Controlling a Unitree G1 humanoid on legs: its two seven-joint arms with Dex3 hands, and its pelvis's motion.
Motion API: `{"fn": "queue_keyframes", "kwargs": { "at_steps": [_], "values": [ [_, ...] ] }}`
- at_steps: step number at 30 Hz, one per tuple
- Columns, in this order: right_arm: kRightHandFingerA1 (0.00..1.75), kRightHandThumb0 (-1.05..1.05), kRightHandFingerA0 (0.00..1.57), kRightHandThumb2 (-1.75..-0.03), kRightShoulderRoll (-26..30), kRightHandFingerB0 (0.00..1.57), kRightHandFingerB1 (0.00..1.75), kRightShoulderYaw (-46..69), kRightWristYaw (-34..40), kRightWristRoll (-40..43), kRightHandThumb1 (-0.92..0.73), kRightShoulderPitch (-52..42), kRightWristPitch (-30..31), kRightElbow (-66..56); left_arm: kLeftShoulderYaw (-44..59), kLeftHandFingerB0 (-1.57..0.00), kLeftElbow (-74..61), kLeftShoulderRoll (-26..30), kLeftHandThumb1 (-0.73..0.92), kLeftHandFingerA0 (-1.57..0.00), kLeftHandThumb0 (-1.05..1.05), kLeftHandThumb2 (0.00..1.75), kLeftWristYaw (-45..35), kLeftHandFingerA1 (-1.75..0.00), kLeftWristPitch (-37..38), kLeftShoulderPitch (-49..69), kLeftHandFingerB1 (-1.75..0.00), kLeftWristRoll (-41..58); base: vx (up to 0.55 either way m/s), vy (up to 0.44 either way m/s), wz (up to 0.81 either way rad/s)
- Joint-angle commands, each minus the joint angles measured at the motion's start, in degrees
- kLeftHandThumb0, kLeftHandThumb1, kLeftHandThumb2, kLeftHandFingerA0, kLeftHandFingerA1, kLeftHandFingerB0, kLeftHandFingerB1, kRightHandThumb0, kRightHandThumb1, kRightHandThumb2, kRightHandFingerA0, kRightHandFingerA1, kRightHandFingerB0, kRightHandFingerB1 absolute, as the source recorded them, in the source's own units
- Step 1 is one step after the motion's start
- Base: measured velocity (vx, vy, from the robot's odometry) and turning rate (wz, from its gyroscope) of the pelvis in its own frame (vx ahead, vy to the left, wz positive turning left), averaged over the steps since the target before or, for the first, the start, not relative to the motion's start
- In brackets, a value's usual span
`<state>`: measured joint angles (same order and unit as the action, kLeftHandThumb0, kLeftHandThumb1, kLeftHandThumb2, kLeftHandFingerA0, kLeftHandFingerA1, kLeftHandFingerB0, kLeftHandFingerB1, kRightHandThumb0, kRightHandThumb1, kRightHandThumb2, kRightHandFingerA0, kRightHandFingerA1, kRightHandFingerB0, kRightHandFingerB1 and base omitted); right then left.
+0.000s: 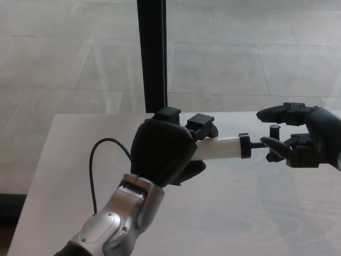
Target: The robot uses its left hand to lift the air pump kept on the middle of the desk and use the right hand to pull out the handle
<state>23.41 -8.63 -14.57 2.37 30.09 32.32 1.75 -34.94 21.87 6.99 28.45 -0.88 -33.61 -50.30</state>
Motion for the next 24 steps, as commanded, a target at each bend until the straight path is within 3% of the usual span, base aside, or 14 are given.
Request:
{"fn": "queue_keyframes", "kwargs": {
  "at_steps": [1, 3, 4, 5, 6, 7, 8, 9, 13, 14, 16, 17, 23, 24],
  "values": [
    [0.93, -0.46, 0.78, -0.55, -0.30, 0.50, 0.45, 0.09, -0.66, -1.80, -0.51, 0.51, -1.51, -0.28, 0.32, -0.83, -0.31, 0.92, 0.65, -0.87, -0.30, 0.81, 0.19, -1.62, 0.51, 0.57, -0.99, -1.64, 0.00, 0.000, 0.00],
    [0.89, -0.41, 0.84, -0.55, -0.24, 0.57, 0.47, -0.31, 0.40, -3.43, -0.53, 0.04, -2.51, -0.49, 0.11, -0.86, -0.01, 0.86, 0.58, -0.92, -0.30, 0.86, 1.18, -1.61, 0.53, 0.61, -1.05, -2.37, 0.00, 0.000, 0.00],
    [0.93, -0.27, 0.93, -0.58, -0.11, 0.67, 0.55, -0.52, 1.48, -4.78, -0.65, -0.63, -5.38, -0.05, 0.30, -0.82, 0.40, 0.60, 0.54, -1.00, -0.25, 0.97, 2.63, -1.70, 1.09, 0.57, -1.27, -2.32, 0.00, 0.000, 0.00],
    [1.05, -0.21, 0.97, -0.60, -0.74, 0.72, 0.59, 0.14, 1.94, -4.53, -0.69, -0.88, -5.89, 0.27, 0.32, -0.81, 0.27, 0.59, 0.54, -0.86, -0.26, 0.95, 2.19, -1.71, 0.71, 0.45, -1.25, -2.53, 0.00, 0.000, 0.00],
    [1.21, -0.20, 0.98, -0.65, -1.16, 0.74, 0.63, 0.53, 2.20, -4.42, -0.68, -0.95, -5.91, 0.61, 0.40, -0.81, 0.31, 0.52, 0.53, -0.86, -0.25, 0.98, 2.35, -1.72, 0.76, 0.41, -1.27, -2.52, 0.00, 0.000, 0.00],
    [1.48, -0.17, 0.97, -0.76, -1.70, 0.82, 0.71, 1.11, 2.21, -3.90, -0.69, -1.21, -5.81, 0.73, 0.44, -0.82, 0.77, 0.41, 0.48, -0.97, -0.17, 1.00, 3.19, -1.75, 1.08, 0.11, -1.32, -2.64, 0.00, 0.000, 0.00],
    [1.48, -0.17, 0.97, -0.76, -1.75, 0.82, 0.71, 1.30, 2.16, -3.95, -0.69, -0.85, -5.90, 0.95, 0.58, -0.82, 1.07, 0.37, 0.48, -0.97, -0.17, 1.00, 3.34, -1.75, 1.20, -0.34, -1.32, -2.62, 0.00, 0.000, 0.00],
    [1.59, -0.15, 0.94, -0.79, -1.89, 0.90, 0.77, 1.52, 1.72, -3.64, -0.66, -1.23, -5.76, 0.78, 0.86, -0.76, 0.54, 0.16, 0.51, -0.85, -0.24, 1.06, 2.29, -1.75, 0.94, -0.48, -1.33, -2.18, 0.00, 0.000, 0.00],
    [1.56, -0.22, 0.97, -0.75, -1.57, 0.97, 0.83, 0.66, 1.41, -5.13, -0.64, -1.75, -6.28, 0.75, 1.51, -0.83, 0.31, -0.30, 0.47, -0.92, -0.20, 1.04, 2.05, -1.74, 1.70, -0.88, -1.32, -1.33, 0.00, 0.000, 0.00],
    [1.51, -0.25, 0.95, -0.75, -1.72, 0.96, 0.85, 0.38, 1.65, -5.56, -0.63, -2.06, -6.38, 0.76, 1.65, -0.70, 0.16, -0.49, 0.49, -0.90, -0.16, 1.12, 1.53, -1.75, 1.36, -1.06, -1.45, -1.30, 0.00, 0.000, 0.00],
    [1.52, -0.23, 0.94, -0.72, -2.06, 0.95, 0.85, 0.22, 1.95, -6.06, -0.63, -2.39, -6.17, 0.69, 1.87, -0.72, 0.02, -0.61, 0.48, -0.82, -0.21, 1.13, 0.97, -1.75, 1.36, -1.22, -1.51, -1.17, 0.00, 0.000, 0.00],
    [1.55, -0.27, 0.90, -0.68, -2.34, 0.93, 0.88, 0.32, 2.01, -6.03, -0.65, -2.72, -6.33, 0.75, 2.03, -0.70, -0.06, -0.74, 0.49, -0.89, -0.15, 1.13, 0.74, -1.75, 1.23, -1.26, -1.47, -1.07, 0.00, 0.000, 0.00],
    [1.54, -0.26, 0.87, -0.68, -3.15, 0.89, 0.90, 0.69, 3.15, -7.55, -0.67, -3.20, -8.38, 1.48, 3.00, -0.78, 0.80, -1.07, 0.47, -0.89, -0.17, 1.17, 1.59, -1.72, 2.61, -1.75, -1.41, -0.66, 0.00, 0.000, 0.00],
    [1.52, -0.25, 0.89, -0.72, -3.50, 0.90, 0.89, 0.64, 3.74, -7.94, -0.66, -3.56, -8.47, 1.29, 3.28, -0.79, 0.40, -1.24, 0.44, -0.85, -0.18, 1.11, 0.87, -1.74, 2.30, -1.68, -1.41, -0.33, 0.00, 0.000, 0.00]
  ]
}}
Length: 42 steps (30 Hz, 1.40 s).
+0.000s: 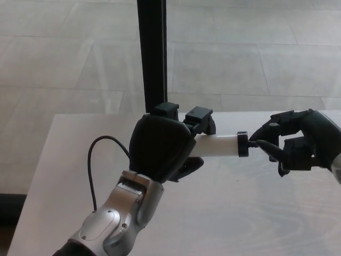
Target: The robot uses its left hand to lift the air pump kept on the middle of the desk and use the right hand to pull out the handle
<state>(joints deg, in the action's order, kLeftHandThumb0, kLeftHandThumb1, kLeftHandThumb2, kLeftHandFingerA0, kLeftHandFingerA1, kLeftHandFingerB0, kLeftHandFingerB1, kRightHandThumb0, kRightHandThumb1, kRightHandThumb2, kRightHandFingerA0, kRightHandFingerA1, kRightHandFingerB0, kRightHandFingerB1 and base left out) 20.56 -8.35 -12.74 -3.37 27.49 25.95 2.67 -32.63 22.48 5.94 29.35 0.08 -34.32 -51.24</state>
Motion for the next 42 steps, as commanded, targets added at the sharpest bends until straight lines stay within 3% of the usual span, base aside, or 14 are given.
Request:
{"fn": "queue_keyframes", "kwargs": {
  "at_steps": [1, 2, 7, 11, 12, 13, 15, 16, 21, 26, 30, 31, 35, 42],
  "values": [
    [1.52, -0.25, 0.90, -0.71, -1.01, 0.90, 0.88, 0.41, 2.48, -2.54, -0.65, -1.27, -2.46, 0.54, 1.16, -0.80, -0.39, -0.41, 0.48, -0.85, -0.21, 1.12, -0.44, -1.68, 1.01, -1.25, -1.31, 0.66, 0.00, 0.000, 0.00],
    [1.52, -0.25, 0.89, -0.70, -1.24, 0.90, 0.88, 0.39, 2.51, -2.62, -0.66, -1.62, -2.94, 0.75, 1.52, -0.82, -0.11, -0.80, 0.47, -0.90, -0.18, 1.15, -0.10, -1.69, 1.24, -1.67, -1.37, 1.01, 0.00, 0.000, 0.00],
    [1.61, -0.22, 0.88, -0.73, -1.75, 0.88, 0.96, 0.55, 3.12, -3.47, -0.67, -1.99, -5.78, 2.10, 2.30, -0.80, -0.07, -1.32, 0.41, -0.82, -0.12, 1.21, 0.63, -1.70, 1.87, -2.12, -1.43, 1.11, 0.00, 0.000, 0.00],
    [1.63, -0.25, 0.89, -0.70, -2.12, 0.83, 1.06, 1.27, 3.87, -4.04, -0.71, -1.51, -5.96, 2.34, 2.28, -0.78, -0.97, -1.04, 0.42, -0.87, -0.16, 1.20, -0.59, -1.71, 0.95, -1.53, -1.40, 0.62, 0.00, 0.000, 0.00],
    [1.68, -0.22, 0.84, -0.73, -2.32, 0.75, 1.26, 1.81, 4.30, -4.04, -0.74, -1.26, -5.66, 2.16, 2.27, -0.86, -1.34, -0.82, 0.42, -0.91, -0.20, 1.11, -1.19, -1.67, 0.90, -0.89, -1.29, 0.77, 0.00, 0.000, 0.00],
    [1.75, -0.25, 0.80, -0.73, -2.21, 0.67, 1.53, 2.12, 4.32, -4.15, -0.76, -1.03, -5.57, 2.09, 2.12, -0.76, -0.95, -0.65, 0.49, -0.83, -0.20, 1.09, -0.71, -1.72, 1.29, -0.58, -1.42, 0.65, 0.00, 0.000, 0.00],
    [1.75, -0.27, 0.80, -0.70, -2.27, 0.63, 1.57, 2.39, 4.25, -4.40, -0.76, -0.82, -5.18, 1.80, 2.05, -0.75, -0.78, -0.59, 0.49, -0.90, -0.15, 1.06, -0.12, -1.72, 1.46, -0.24, -1.38, 0.48, 0.00, 0.000, 0.00],
    [1.75, -0.27, 0.83, -0.80, -2.26, 0.62, 1.64, 2.55, 4.30, -4.49, -0.68, -0.67, -5.00, 1.50, 1.87, -0.73, -0.74, -0.43, 0.50, -0.89, -0.15, 1.06, 0.09, -1.74, 1.49, -0.14, -1.40, 0.18, 0.00, 0.000, 0.00],
    [1.75, -0.24, 0.87, -1.04, -1.82, 0.73, 1.61, 2.67, 5.26, -6.19, -0.60, -0.20, -7.39, 1.42, 1.17, -0.77, 0.14, -0.31, 0.45, -0.85, -0.20, 1.11, 1.71, -1.75, 1.12, -0.04, -1.45, -1.12, 0.00, 0.000, 0.00],
    [1.75, -0.25, 0.87, -1.18, -1.42, 0.72, 1.59, 3.31, 5.89, -7.28, -0.55, 0.35, -8.98, 0.93, 0.57, -0.78, 0.21, 0.14, 0.47, -0.88, -0.21, 1.10, 1.56, -1.75, 1.46, 1.21, -1.48, -0.91, 0.00, 0.000, 0.00],
    [1.75, -0.22, 0.87, -1.20, -1.47, 0.73, 1.60, 4.16, 5.47, -7.03, -0.49, 0.61, -9.34, 0.74, 0.08, -0.78, 1.40, 0.49, 0.45, -0.88, -0.21, 1.12, 3.79, -1.75, 2.12, 1.69, -1.48, -1.25, 0.00, 0.000, 0.00],
    [1.75, -0.23, 0.88, -1.10, -1.78, 0.70, 1.63, 4.44, 5.51, -6.94, -0.51, 0.36, -8.21, 0.45, -0.04, -0.81, 1.66, 0.63, 0.45, -0.90, -0.21, 1.07, 4.20, -1.73, 1.92, 1.63, -1.41, -1.52, 0.00, 0.000, 0.00],
    [1.75, -0.21, 0.88, -1.15, -2.15, 0.75, 1.58, 4.85, 5.51, -7.08, -0.53, -0.14, -7.07, -0.05, -0.24, -0.78, 1.74, 0.98, 0.48, -0.88, -0.23, 1.06, 4.66, -1.75, 1.70, 1.68, -1.47, -1.53, 0.00, 0.000, 0.00],
    [1.75, -0.22, 0.82, -1.04, 0.48, 0.70, 1.55, 6.17, 3.70, -7.84, -0.58, 0.43, -5.11, -0.64, -0.76, -0.78, 2.71, 2.60, 0.38, -0.90, -0.20, 1.24, 6.76, -1.75, 2.49, 2.76, -1.52, -1.55, 0.00, 0.000, 0.00]
  ]
}}
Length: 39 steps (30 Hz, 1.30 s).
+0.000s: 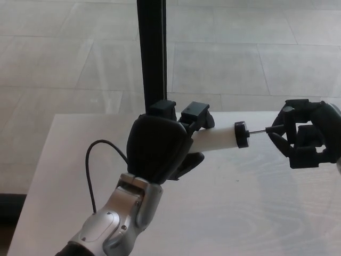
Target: The robot uses its left hand to lift the air pump kept on the middle of the desk and use the right hand to pull out the handle
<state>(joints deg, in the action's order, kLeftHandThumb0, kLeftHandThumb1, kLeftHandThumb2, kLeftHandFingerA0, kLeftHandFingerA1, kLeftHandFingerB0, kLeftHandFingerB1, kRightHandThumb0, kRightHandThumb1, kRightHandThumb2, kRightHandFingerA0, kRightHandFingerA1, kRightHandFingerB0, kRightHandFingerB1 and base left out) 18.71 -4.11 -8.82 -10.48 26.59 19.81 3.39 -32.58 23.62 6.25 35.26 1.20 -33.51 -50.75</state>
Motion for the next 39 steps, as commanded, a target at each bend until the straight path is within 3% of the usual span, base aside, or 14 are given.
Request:
{"fn": "queue_keyframes", "kwargs": {
  "at_steps": [1, 2, 3, 18, 23, 28, 29, 30, 31, 32, 35, 36, 37, 39],
  "values": [
    [1.75, -0.21, 0.84, -1.07, 2.64, 0.70, 1.54, 2.43, -0.37, -0.51, -0.56, 1.20, 0.49, -1.47, -0.78, -0.97, 1.65, 2.56, 0.41, -1.19, -0.27, 1.17, 1.31, -1.39, 1.72, 2.18, -1.24, -1.89, 0.00, 0.000, 0.00],
    [1.75, -0.21, 0.83, -1.08, 3.08, 0.70, 1.55, 2.80, -0.50, -0.45, -0.56, 1.10, 0.10, -1.39, -0.80, -0.97, 1.72, 2.98, 0.41, -1.19, -0.28, 1.17, 1.59, -1.39, 1.86, 2.42, -1.23, -1.96, 0.00, 0.000, 0.00],
    [1.75, -0.19, 0.82, -1.09, 3.64, 0.71, 1.54, 3.20, -0.98, -0.12, -0.56, 1.08, -0.19, -1.11, -0.68, -0.79, 1.55, 3.22, 0.39, -0.92, -0.22, 1.22, 1.46, -1.75, 1.58, 2.91, -1.49, -1.87, 0.00, 0.000, 0.00],
    [1.75, -0.19, 0.84, -1.11, 6.36, 0.73, 1.53, 7.16, -2.33, 0.60, -0.55, 0.50, 1.16, -0.01, 0.57, -0.76, -0.24, 7.62, 0.52, -0.83, -0.24, 1.02, -0.12, -1.75, 1.82, 7.57, -1.44, -1.85, 0.00, 0.000, 0.00],
    [1.75, -0.19, 0.83, -1.07, 5.80, 0.72, 1.54, 7.47, -2.10, 0.55, -0.55, 0.28, 1.21, 0.01, 0.99, -0.71, 0.11, 8.13, 0.54, -0.90, -0.17, 0.98, -0.04, -1.75, 2.70, 7.93, -1.42, -1.28, 0.00, 0.000, 0.00],
    [1.75, -0.18, 0.82, -0.96, 4.94, 0.71, 1.54, 7.51, -2.37, 1.53, -0.55, -0.18, 0.99, 0.01, 1.28, -0.77, 0.04, 7.49, 0.48, -0.86, -0.23, 1.09, 0.36, -1.75, 2.83, 7.88, -1.45, -0.94, 0.00, 0.000, 0.00],
    [1.75, -0.16, 0.80, -0.94, 4.60, 0.73, 1.47, 7.30, -2.30, 1.52, -0.59, -0.67, 1.42, -0.36, 1.24, -0.73, -0.20, 7.48, 0.50, -0.93, -0.17, 1.09, -0.06, -1.75, 2.68, 8.00, -1.43, -0.93, 0.00, 0.000, 0.00],
    [1.63, -0.18, 1.03, -0.92, 4.49, 0.83, 1.24, 7.01, -2.41, 1.39, -0.58, -0.76, 2.02, -0.58, 1.30, -0.76, -0.64, 7.40, 0.51, -0.84, -0.24, 1.06, -0.50, -1.75, 2.45, 8.07, -1.45, -0.89, 0.00, 0.000, 0.00],
    [1.72, -0.18, 0.80, -0.81, 4.45, 0.82, 1.09, 6.63, -2.81, 1.40, -0.69, -0.76, 2.23, -0.62, 1.39, -0.77, -1.05, 7.33, 0.49, -0.94, -0.18, 1.05, -1.26, -1.75, 1.93, 8.07, -1.40, -0.86, 0.00, 0.000, 0.00],
    [1.67, -0.23, 0.84, -0.72, 4.14, 0.83, 0.76, 6.26, -3.67, 1.90, -0.73, -0.69, 3.68, -1.10, 1.77, -0.74, -1.15, 6.90, 0.50, -0.83, -0.23, 1.09, -1.56, -1.75, 1.84, 7.98, -1.45, -0.27, 0.00, 0.000, 0.00],
    [1.64, -0.36, 0.80, -0.65, 4.17, 0.68, 0.57, 5.36, -5.25, 2.21, -0.73, -0.58, 5.97, -1.79, 2.17, -0.71, -1.30, 6.35, 0.54, -0.81, -0.24, 1.03, -1.83, -1.75, 1.64, 7.82, -1.47, -0.10, 0.00, 0.000, 0.00],
    [1.67, -0.45, 0.85, -0.60, 4.51, 0.55, 0.47, 4.23, -8.03, 3.24, -0.69, -0.22, 8.35, -1.99, 2.45, -0.66, -1.98, 5.98, 0.57, -0.91, -0.20, 0.97, -3.32, -1.75, 1.23, 7.46, -1.44, 0.27, 0.00, 0.000, 0.00],
    [1.36, -0.49, 1.16, -0.94, 4.52, 0.44, 0.61, 3.53, -9.66, 4.12, -0.53, -0.27, 9.12, -2.26, 2.58, -0.70, -2.02, 5.76, 0.57, -0.81, -0.25, 0.95, -3.23, -1.75, 1.58, 7.13, -1.48, 0.31, 0.00, 0.000, 0.00],
    [1.37, -0.51, 1.19, -0.93, 4.51, 0.37, 0.58, 2.44, -10.40, 4.26, -0.51, -0.33, 10.62, -3.15, 2.93, -0.66, -2.08, 5.27, 0.57, -0.91, -0.21, 0.97, -3.50, -1.75, 1.83, 6.94, -1.46, 0.60, 0.00, 0.000, 0.00]
  ]
}}
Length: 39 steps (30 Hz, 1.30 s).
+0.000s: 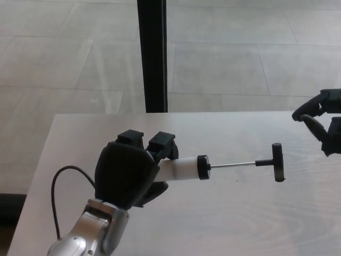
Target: The robot uses its left hand to lift the air pump kept on the middle of the desk and use the right hand to pull out the handle
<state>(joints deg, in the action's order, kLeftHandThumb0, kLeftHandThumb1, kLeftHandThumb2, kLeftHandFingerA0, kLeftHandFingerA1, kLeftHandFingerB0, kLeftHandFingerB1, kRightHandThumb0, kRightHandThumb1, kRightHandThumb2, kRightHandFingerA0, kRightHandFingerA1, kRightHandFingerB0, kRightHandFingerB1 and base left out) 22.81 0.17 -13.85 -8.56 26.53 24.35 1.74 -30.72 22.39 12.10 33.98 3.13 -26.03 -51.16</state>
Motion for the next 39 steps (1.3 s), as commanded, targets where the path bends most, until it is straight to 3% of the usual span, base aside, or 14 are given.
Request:
{"fn": "queue_keyframes", "kwargs": {
  "at_steps": [1, 8, 9, 11, 15, 18, 23, 24, 27, 29, 30, 33, 34, 39],
  "values": [
    [1.41, -0.56, 1.17, -0.89, 0.41, 0.32, 0.55, -2.57, -5.37, 1.96, -0.50, -0.41, 6.35, -2.09, 1.13, -0.66, -0.80, -0.80, 0.52, -0.93, -0.23, 1.04, -2.12, -1.75, -0.03, -0.73, -1.47, 0.89, 0.00, 0.000, 0.00],
    [1.52, -0.49, 0.85, -0.64, 1.36, 0.41, 0.46, -3.95, -3.82, 0.00, -0.65, -1.58, 4.77, -1.77, -0.54, -0.82, -0.45, 0.44, 0.46, -0.89, -0.25, 1.14, -4.04, -1.75, -0.83, -0.88, -1.30, -1.92, 0.00, 0.000, 0.00],
    [1.49, -0.49, 0.81, -0.63, 1.58, 0.42, 0.46, -3.53, -3.48, -0.17, -0.66, -1.83, 4.65, -1.72, -0.75, -0.91, -1.04, 0.79, 0.49, -1.16, -0.31, 1.15, -6.46, -1.34, -1.30, -0.32, -1.14, -1.59, 0.00, 0.000, 0.00],
    [1.49, -0.47, 0.77, -0.63, 2.08, 0.40, 0.46, -2.25, -2.91, -0.25, -0.65, -2.07, 5.03, -2.14, -1.06, -0.74, -3.20, 1.45, 0.52, -0.92, -0.19, 1.08, -13.54, -1.75, -3.71, 1.14, -1.45, -0.72, 0.00, 0.000, 0.00],
    [1.48, -0.48, 0.73, -0.63, 2.22, 0.39, 0.45, 0.24, -0.81, -0.54, -0.66, -1.92, 4.12, -1.70, -2.98, -0.78, -5.59, 3.66, 0.53, -0.94, -0.18, 0.93, -22.57, -1.74, -7.27, 2.86, -1.32, -3.07, 0.00, 0.000, 0.00],
    [1.07, -0.63, 0.66, -0.93, 2.75, 0.29, 0.52, 2.82, 0.23, -0.31, -0.58, -0.78, 5.05, -1.43, -6.05, -0.85, -6.69, 7.37, 0.62, -0.88, -0.26, 0.78, -27.09, -1.48, -8.32, 4.42, -0.82, -7.85, 0.00, 0.000, 0.00],
    [0.90, -0.67, 0.51, -0.63, 3.77, 0.24, 0.32, 4.33, 0.98, -1.00, -0.75, -0.21, 2.99, -0.84, -7.90, -0.83, -6.84, 10.18, 0.68, -0.90, -0.31, 0.77, -29.96, -1.48, -8.96, 5.10, -0.78, -10.23, 0.00, 0.000, 0.00],
    [0.70, -0.74, 0.36, -0.97, 3.98, 0.06, 0.34, 4.88, 0.96, -0.79, -0.62, -0.29, 2.21, -0.59, -7.80, -0.78, -7.33, 10.65, 0.71, -0.86, -0.32, 0.71, -31.03, -1.36, -9.85, 5.89, -0.71, -10.09, 0.00, 0.000, 0.00],
    [0.51, -0.76, 0.06, -1.04, 4.76, 0.03, 0.28, 4.42, 1.28, -2.07, -0.62, 0.02, 1.54, 0.55, -8.47, -0.68, -8.36, 10.73, 0.75, -0.82, -0.35, 0.68, -35.80, -1.36, -13.72, 6.30, -0.65, -11.99, 0.00, 0.000, 0.00],
    [0.44, -0.81, 0.11, -0.65, 4.89, 0.09, 0.25, 4.15, 1.35, -2.43, -0.83, 0.07, 1.84, 0.60, -9.12, -0.65, -8.71, 9.25, 0.70, -0.79, -0.35, 0.66, -42.07, -1.39, -18.23, 5.79, -0.63, -13.48, 0.00, 0.000, 0.00],
    [0.53, -0.38, 0.03, -1.05, 4.63, 0.00, 0.49, 4.29, 1.25, -2.07, -0.43, 0.19, 2.14, 0.88, -9.37, -0.63, -9.21, 8.11, 0.71, -0.79, -0.35, 0.62, -45.98, -1.28, -21.13, 5.86, -0.59, -14.09, 0.00, 0.000, 0.00],
    [0.53, -0.38, 0.04, -1.05, 4.07, 0.00, 0.49, 4.47, 1.81, -2.00, -0.43, 0.21, 2.13, 1.05, -10.53, -0.60, -9.31, 7.70, 0.70, -0.79, -0.34, 0.61, -49.79, -1.26, -23.29, 5.52, -0.55, -16.36, 0.00, 0.000, 0.00],
    [0.47, -0.78, 0.13, -0.65, 3.83, 0.19, 0.28, 4.72, 1.90, -1.74, -0.81, 0.13, 2.21, 1.00, -11.18, -0.59, -9.07, 7.03, 0.69, -0.80, -0.33, 0.59, -52.67, -1.03, -24.79, 4.98, -0.54, -17.47, 0.00, 0.000, 0.00],
    [0.47, -0.72, 0.13, -0.64, 2.60, 0.21, 0.30, 5.29, 3.13, -1.39, -0.82, -0.34, 2.07, 0.95, -12.22, -0.45, -10.53, 7.97, 0.69, -0.74, -0.45, 0.59, -58.46, -0.87, -25.01, 4.21, -0.46, -19.63, 0.00, 0.000, 0.00]
  ]
}}
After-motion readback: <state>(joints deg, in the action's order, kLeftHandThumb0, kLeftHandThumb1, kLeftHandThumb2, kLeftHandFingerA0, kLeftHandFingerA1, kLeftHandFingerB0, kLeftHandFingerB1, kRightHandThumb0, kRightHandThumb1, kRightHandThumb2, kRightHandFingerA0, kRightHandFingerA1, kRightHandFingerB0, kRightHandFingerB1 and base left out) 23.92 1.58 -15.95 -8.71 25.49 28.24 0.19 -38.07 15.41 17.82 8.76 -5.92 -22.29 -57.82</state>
